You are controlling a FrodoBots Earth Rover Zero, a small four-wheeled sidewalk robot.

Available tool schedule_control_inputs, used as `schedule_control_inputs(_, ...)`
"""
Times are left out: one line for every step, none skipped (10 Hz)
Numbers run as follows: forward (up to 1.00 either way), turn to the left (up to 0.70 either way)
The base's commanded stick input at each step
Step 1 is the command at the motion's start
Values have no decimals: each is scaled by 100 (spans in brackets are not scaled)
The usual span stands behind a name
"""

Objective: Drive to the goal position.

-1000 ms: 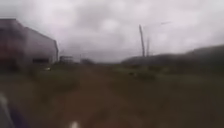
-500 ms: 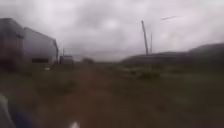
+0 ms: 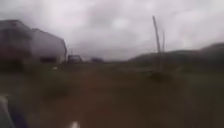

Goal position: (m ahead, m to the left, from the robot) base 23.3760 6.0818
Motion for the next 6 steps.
schedule_control_inputs(70, 0)
schedule_control_inputs(70, 0)
schedule_control_inputs(70, 0)
schedule_control_inputs(70, 0)
schedule_control_inputs(70, 0)
schedule_control_inputs(70, 0)
